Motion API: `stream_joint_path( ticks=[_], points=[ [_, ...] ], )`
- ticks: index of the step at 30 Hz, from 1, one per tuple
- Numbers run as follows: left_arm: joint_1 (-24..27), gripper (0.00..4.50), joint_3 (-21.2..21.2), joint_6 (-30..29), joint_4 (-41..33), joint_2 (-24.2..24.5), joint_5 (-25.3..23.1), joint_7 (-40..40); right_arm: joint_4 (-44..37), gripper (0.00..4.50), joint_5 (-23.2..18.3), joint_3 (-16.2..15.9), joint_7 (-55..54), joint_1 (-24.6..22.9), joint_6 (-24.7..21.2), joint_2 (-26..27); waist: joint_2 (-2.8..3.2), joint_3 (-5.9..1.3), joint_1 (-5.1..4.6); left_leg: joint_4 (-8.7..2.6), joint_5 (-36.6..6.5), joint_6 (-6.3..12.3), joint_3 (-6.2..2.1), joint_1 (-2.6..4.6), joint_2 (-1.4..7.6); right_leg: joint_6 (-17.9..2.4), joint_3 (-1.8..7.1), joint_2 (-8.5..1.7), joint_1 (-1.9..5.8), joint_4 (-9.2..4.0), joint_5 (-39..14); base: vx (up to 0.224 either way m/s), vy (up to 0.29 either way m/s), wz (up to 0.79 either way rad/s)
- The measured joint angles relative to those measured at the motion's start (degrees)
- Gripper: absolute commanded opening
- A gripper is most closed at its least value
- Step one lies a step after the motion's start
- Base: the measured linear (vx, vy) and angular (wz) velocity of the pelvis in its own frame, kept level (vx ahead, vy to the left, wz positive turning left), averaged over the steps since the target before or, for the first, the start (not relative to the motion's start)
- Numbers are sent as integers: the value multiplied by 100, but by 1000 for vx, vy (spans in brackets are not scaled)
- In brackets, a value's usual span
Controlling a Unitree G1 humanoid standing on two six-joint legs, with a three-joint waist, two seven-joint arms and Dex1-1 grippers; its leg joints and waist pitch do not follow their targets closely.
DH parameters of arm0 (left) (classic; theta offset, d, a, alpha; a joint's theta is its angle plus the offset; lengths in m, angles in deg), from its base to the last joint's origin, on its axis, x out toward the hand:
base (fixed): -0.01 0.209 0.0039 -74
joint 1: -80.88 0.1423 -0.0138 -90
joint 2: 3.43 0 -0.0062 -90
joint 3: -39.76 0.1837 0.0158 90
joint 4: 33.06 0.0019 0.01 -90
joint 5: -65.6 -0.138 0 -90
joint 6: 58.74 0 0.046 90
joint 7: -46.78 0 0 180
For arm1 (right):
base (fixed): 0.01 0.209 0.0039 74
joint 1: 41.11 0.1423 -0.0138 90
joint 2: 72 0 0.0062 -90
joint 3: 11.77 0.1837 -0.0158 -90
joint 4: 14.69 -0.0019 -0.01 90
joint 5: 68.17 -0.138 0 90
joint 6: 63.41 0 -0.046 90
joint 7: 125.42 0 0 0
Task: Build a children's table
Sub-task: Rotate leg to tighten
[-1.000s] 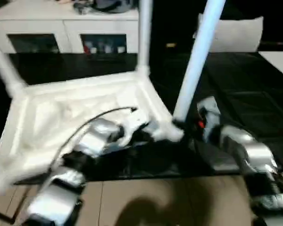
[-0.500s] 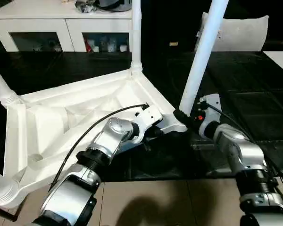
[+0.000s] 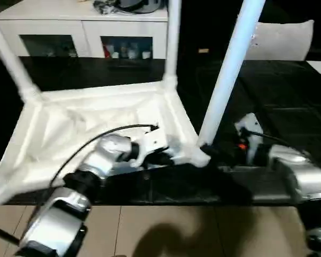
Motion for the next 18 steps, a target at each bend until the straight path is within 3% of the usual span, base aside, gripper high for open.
stream_joint_path(
  ticks=[7, 10, 18],
  points=[
    [50, 0, 185, 451, -87, 270, 84, 806, -203, 352, -194, -310, 1277, -199, 139, -353, -5, 3, 115, 3, -3, 3, 2, 0, 1, -2, 0, -1, 0, 2, -2, 0, 0, 0],
    [60, 0, 278, 496, -180, 333, 113, 1061, -337, 339, -234, -432, 1536, -222, 138, -416, -8, 4, 164, 6, -3, 2, 2, 1, 2, -2, 0, -1, 1, 5, -2, 0, 0, 0],
    [110, 0, 286, 534, -269, 366, 165, 1323, -432, 267, -282, -572, 1829, -298, 128, -446, -13, 4, 191, 6, -3, 2, 3, 1, 1, 1, 0, -4, 3, 4, -3, 0, 0, 0]
  ],
)
